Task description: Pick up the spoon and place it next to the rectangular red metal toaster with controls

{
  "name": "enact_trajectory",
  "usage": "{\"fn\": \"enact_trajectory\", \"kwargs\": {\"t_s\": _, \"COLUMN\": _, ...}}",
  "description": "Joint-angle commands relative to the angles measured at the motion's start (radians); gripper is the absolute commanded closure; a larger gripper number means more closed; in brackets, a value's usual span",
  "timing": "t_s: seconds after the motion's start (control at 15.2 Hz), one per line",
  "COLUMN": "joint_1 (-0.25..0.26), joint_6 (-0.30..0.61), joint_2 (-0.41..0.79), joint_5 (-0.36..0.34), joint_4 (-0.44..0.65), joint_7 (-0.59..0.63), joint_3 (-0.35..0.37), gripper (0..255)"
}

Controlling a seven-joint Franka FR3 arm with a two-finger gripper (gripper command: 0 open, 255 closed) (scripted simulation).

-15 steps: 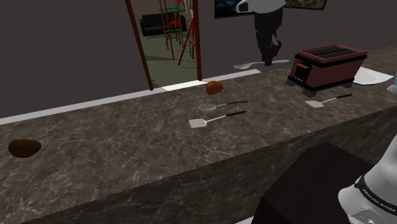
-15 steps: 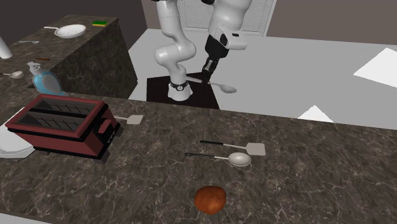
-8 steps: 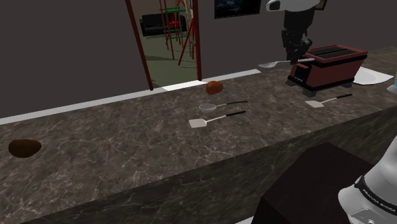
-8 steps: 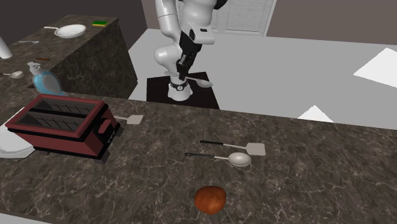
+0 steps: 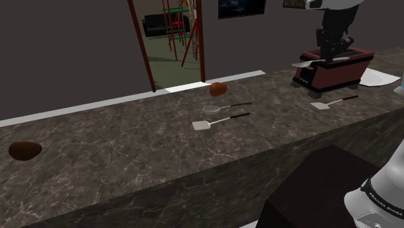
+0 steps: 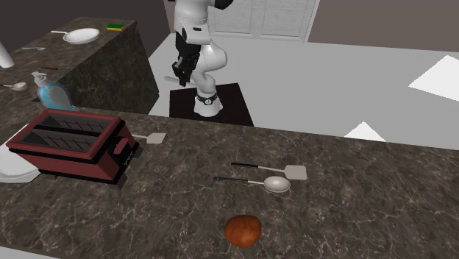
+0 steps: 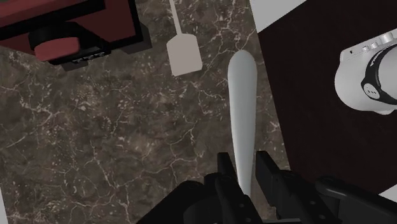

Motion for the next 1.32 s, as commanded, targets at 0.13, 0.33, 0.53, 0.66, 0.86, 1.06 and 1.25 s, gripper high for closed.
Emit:
{"fn": "enact_trajectory", "kwargs": {"t_s": 0.13, "joint_1": -0.033, "joint_6": -0.021, "joint_2": -0.092, "joint_5": -0.052, "joint_4": -0.046, "joint_7": -0.081, "joint_3": -0.058, "gripper": 255}}
{"fn": "enact_trajectory", "kwargs": {"t_s": 0.33, "joint_1": -0.059, "joint_6": -0.031, "joint_2": -0.149, "joint_5": -0.096, "joint_4": -0.071, "joint_7": -0.145, "joint_3": -0.107, "gripper": 255}}
{"fn": "enact_trajectory", "kwargs": {"t_s": 0.53, "joint_1": -0.086, "joint_6": -0.039, "joint_2": -0.198, "joint_5": -0.144, "joint_4": -0.087, "joint_7": -0.211, "joint_3": -0.16, "gripper": 255}}
{"fn": "enact_trajectory", "kwargs": {"t_s": 0.66, "joint_1": -0.103, "joint_6": -0.043, "joint_2": -0.226, "joint_5": -0.177, "joint_4": -0.092, "joint_7": -0.256, "joint_3": -0.196, "gripper": 255}}
{"fn": "enact_trajectory", "kwargs": {"t_s": 0.86, "joint_1": -0.128, "joint_6": -0.047, "joint_2": -0.259, "joint_5": -0.227, "joint_4": -0.09, "joint_7": -0.326, "joint_3": -0.253, "gripper": 255}}
{"fn": "enact_trajectory", "kwargs": {"t_s": 1.06, "joint_1": -0.138, "joint_6": -0.028, "joint_2": -0.279, "joint_5": -0.251, "joint_4": -0.119, "joint_7": -0.342, "joint_3": -0.28, "gripper": 255}}
{"fn": "enact_trajectory", "kwargs": {"t_s": 1.25, "joint_1": -0.143, "joint_6": 0.001, "joint_2": -0.293, "joint_5": -0.262, "joint_4": -0.164, "joint_7": -0.331, "joint_3": -0.292, "gripper": 255}}
